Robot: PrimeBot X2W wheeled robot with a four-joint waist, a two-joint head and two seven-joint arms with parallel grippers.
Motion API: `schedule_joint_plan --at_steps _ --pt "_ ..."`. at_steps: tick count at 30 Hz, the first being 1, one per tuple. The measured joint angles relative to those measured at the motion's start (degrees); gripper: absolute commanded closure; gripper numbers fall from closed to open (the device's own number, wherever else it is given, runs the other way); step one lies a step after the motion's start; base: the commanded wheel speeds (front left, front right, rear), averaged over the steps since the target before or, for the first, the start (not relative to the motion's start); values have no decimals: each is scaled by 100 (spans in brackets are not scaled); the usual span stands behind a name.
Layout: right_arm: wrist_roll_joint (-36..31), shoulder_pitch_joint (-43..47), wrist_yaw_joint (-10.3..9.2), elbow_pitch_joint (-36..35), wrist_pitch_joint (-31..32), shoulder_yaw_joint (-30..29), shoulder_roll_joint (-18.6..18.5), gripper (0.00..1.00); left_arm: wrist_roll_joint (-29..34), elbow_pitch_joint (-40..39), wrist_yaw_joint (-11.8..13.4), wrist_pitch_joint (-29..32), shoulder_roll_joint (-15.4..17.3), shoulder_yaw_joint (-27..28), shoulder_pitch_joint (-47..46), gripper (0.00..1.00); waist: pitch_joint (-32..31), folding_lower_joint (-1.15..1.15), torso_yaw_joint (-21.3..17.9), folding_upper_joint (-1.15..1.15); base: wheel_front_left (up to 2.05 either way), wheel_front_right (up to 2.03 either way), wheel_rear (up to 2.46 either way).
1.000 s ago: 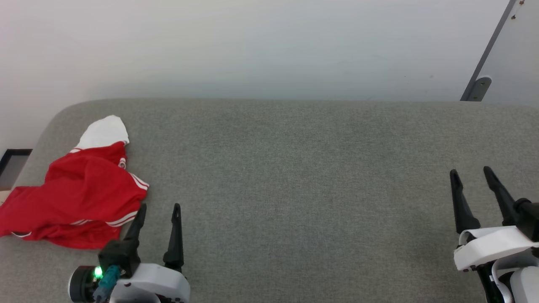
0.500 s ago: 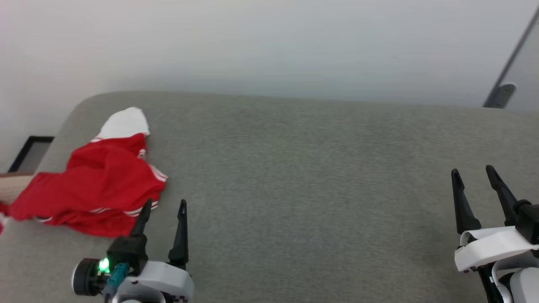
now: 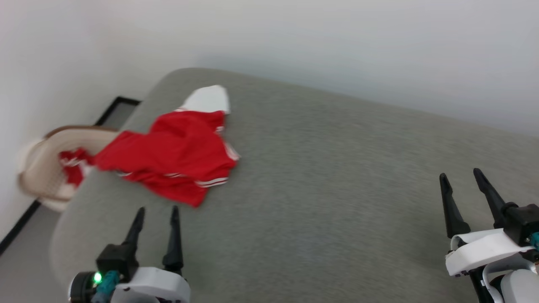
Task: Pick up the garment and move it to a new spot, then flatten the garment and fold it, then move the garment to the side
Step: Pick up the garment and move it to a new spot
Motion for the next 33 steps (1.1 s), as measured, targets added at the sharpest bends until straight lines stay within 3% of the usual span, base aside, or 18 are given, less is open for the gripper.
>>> schedule_joint_plan --at_steps 4,11,17,22,26,33 --pt "-8 -22 -1 44 0 216 57 0 -157 -160 163 0 -42 112 162 0 -16 0 488 0 0 0 0" --pt "121 -702 0 388 1 1239 91 0 -520 -775 606 0 -59 316 617 0 45 0 1116 0 0 0 0" --pt "448 -1110 0 554 1 1937 99 0 -786 -1074 903 0 -59 207 947 0 201 0 1316 0 -14 -14 -14" --pt "612 -1148 0 533 0 2004 48 0 -875 -1179 1034 0 -64 -18 1067 0 272 0 1339 0 -8 -8 -8" --pt "646 -1077 0 498 1 1962 20 0 -820 -1062 934 0 -63 -124 1022 0 297 0 1321 0 0 0 0" --pt "522 -531 -2 203 0 1308 -108 0 -428 -107 115 1 -14 -512 -160 0 380 0 1209 0 0 0 0"
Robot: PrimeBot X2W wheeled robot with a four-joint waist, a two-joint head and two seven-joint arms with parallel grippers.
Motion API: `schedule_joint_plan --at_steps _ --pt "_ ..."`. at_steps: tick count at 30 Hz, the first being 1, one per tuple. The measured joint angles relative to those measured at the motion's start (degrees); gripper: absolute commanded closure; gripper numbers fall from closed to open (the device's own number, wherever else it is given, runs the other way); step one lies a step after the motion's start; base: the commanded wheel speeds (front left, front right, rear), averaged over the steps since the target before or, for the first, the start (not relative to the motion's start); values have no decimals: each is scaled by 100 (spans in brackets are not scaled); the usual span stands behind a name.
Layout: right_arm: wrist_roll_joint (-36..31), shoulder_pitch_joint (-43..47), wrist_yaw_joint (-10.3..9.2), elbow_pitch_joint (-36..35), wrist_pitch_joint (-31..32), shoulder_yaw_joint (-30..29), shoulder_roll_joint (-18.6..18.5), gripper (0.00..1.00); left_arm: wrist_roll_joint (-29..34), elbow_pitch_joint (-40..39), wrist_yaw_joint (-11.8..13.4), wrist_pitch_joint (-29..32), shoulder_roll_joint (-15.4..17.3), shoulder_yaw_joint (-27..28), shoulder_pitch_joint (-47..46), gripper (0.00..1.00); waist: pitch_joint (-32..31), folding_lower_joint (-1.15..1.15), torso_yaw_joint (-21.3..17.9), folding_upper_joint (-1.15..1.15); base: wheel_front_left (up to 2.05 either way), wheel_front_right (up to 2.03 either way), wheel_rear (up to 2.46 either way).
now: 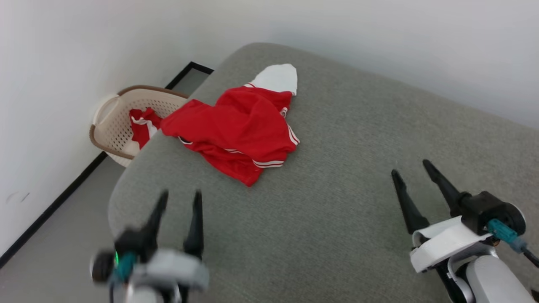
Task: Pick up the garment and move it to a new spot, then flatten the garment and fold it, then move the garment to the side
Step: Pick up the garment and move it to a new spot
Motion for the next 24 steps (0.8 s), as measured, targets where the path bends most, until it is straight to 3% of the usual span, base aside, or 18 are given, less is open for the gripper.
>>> schedule_joint_plan --at_steps 7,10,16,24 --pt "-87 -49 2 -336 1 78 -24 0 -166 1459 -309 33 423 171 -2012 0 184 0 -401 0 0 0 0" --pt "-71 -224 2 -443 0 122 -11 0 -287 2330 -385 421 754 181 -2903 0 329 0 -653 0 0 0 0" --pt "-1 -480 2 -536 1 174 132 0 -906 3894 -459 1607 1347 379 -4105 0 713 0 -1339 0 0 0 0" --pt "48 -734 2 -638 1 -32 213 0 -1817 4991 -485 3843 2004 590 -4779 0 1273 0 -2397 0 0 0 0"
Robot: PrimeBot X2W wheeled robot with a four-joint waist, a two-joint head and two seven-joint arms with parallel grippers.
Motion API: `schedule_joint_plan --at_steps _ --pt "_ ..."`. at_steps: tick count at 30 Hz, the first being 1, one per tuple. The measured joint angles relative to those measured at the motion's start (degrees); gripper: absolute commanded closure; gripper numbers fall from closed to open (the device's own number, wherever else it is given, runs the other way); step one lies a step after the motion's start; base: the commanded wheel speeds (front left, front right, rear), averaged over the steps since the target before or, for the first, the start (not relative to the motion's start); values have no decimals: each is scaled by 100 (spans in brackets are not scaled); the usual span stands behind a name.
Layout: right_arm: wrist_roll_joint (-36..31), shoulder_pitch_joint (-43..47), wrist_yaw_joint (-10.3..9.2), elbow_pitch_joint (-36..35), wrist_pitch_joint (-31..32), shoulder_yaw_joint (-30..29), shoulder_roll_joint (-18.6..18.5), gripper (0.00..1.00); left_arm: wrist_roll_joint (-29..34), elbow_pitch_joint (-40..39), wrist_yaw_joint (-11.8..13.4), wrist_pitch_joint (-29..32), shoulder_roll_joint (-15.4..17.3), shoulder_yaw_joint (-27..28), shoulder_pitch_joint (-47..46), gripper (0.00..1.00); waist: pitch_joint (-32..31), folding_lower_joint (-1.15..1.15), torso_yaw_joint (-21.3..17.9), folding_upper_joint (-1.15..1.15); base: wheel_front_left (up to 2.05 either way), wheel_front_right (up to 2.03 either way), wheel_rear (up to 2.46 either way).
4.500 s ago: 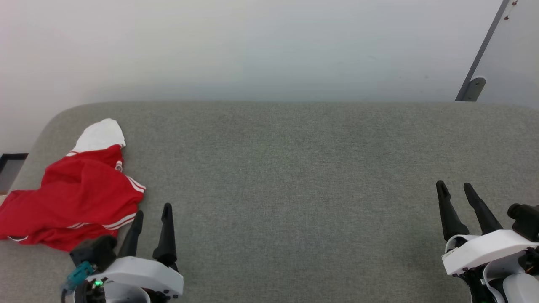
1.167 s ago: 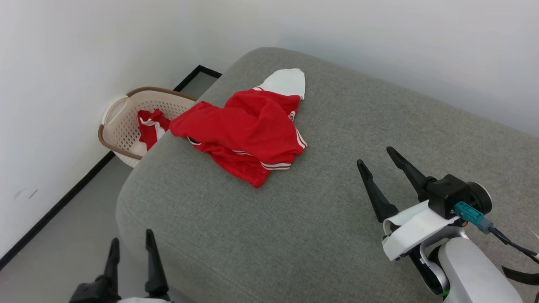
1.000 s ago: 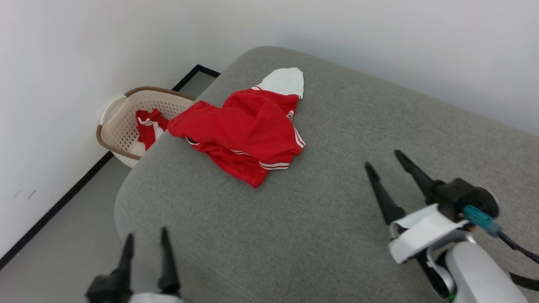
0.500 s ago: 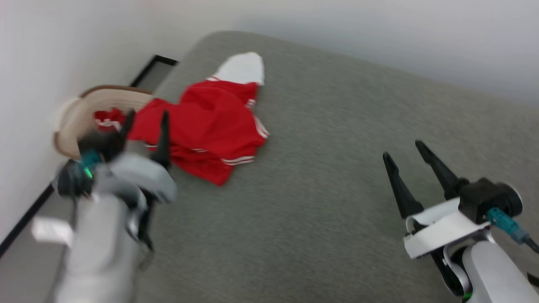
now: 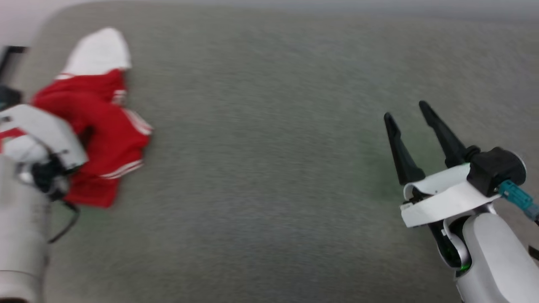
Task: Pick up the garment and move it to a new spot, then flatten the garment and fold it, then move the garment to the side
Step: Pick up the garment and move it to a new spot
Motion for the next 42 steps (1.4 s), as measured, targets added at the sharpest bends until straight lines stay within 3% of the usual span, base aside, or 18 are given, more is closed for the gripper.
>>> schedule_joint_plan --at_steps 3,10,12,23,28,35,42 --pt "1 -53 0 -76 -1 -67 22 0 -99 246 56 354 233 98 -65 0 201 0 -357 0 0 0 0" --pt "-1 -97 0 -138 -1 -113 14 0 -335 526 272 533 615 342 -158 0 666 0 -996 0 0 0 0" --pt "-12 -133 0 -158 -1 -127 19 0 -352 554 286 512 713 382 -155 100 758 0 -1134 0 0 0 0" --pt "-60 -15 0 -81 0 -113 100 0 -172 467 286 -834 781 164 53 100 538 0 -1394 0 0 0 0" --pt "-53 166 0 -27 -1 -181 149 0 -22 85 27 -1338 322 -270 59 100 136 0 -1338 0 0 0 0" --pt "3 479 0 -27 -1 -341 299 0 -392 -1436 1 -1095 -68 -1489 123 100 -365 0 -1382 0 0 0 0" --pt "101 700 0 -99 -1 -625 472 0 -917 -3286 1 -446 -119 -2848 234 100 -536 0 -1795 0 0 0 0"
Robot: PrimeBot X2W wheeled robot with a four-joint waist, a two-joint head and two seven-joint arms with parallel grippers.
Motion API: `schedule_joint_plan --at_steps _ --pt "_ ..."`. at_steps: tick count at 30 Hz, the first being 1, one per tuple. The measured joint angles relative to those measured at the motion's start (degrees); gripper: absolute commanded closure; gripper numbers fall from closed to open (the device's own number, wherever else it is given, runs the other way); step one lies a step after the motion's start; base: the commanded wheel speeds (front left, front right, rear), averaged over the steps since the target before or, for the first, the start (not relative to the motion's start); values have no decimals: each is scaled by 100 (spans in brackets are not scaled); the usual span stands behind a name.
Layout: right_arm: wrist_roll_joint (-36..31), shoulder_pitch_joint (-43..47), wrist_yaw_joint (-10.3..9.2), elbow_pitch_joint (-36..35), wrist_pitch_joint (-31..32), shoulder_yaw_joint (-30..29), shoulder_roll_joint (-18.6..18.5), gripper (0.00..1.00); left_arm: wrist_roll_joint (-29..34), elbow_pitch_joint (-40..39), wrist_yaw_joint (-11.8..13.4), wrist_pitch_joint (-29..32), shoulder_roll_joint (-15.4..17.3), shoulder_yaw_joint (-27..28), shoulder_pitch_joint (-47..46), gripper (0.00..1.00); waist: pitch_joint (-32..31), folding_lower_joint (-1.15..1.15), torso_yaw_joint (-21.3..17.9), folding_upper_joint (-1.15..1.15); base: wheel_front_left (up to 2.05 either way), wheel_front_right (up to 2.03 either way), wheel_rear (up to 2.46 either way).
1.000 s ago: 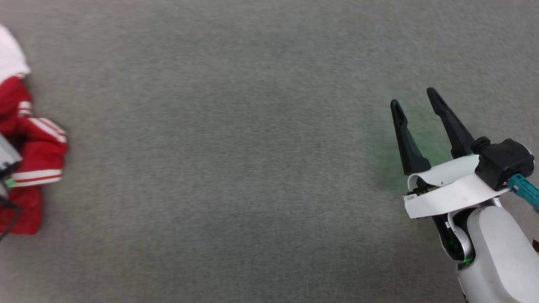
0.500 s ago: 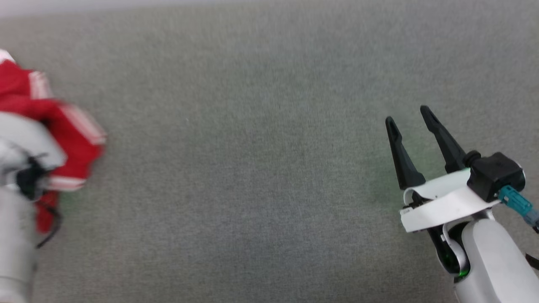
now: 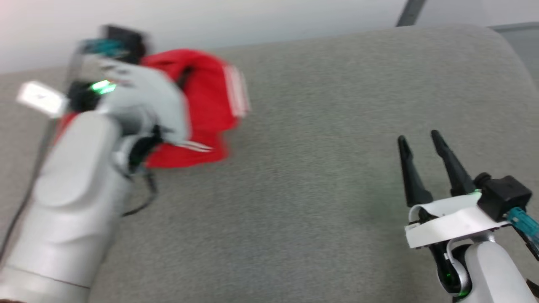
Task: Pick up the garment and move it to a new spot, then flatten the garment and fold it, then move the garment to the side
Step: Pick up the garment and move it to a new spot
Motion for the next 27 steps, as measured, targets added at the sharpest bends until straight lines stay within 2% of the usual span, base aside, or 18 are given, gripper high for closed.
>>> schedule_joint_plan --at_steps 4,7,9,11,15,18,22,24,27 --pt "101 113 0 -5 0 -208 80 0 -302 -802 -1 167 -187 -1120 -282 100 37 0 -303 0 0 0 0" --pt "144 96 0 -23 0 -265 159 0 -762 -1276 -1 163 -308 -2143 -633 100 114 0 -517 0 0 0 0" --pt "171 50 0 -35 0 -277 201 0 -1137 -1499 -4 119 -272 -2850 -862 100 181 0 -653 0 0 0 0" --pt "215 2 0 -41 0 -275 240 0 -1379 -1538 -12 41 -59 -3494 -1085 100 251 0 -790 0 0 0 0" --pt "269 -90 0 -58 0 -270 320 0 -1742 -1277 -11 -20 466 -4415 -1500 100 385 0 -1056 0 0 0 0" --pt "298 -89 0 -66 0 -297 341 0 -1706 -1036 -11 57 735 -4707 -1788 100 499 0 -1209 0 0 0 0" --pt "347 -88 0 -63 0 -286 367 0 -991 -1012 -11 526 1017 -4759 -1882 100 670 0 -1331 0 0 0 0" --pt "371 -89 0 -55 0 -276 371 0 -672 -1113 -11 814 1081 -4773 -1711 100 744 0 -1375 0 0 0 0" --pt "475 -143 0 -54 0 -225 375 0 -581 -1166 -11 1045 1139 -4784 -1513 100 846 -1 -1430 0 0 0 0"
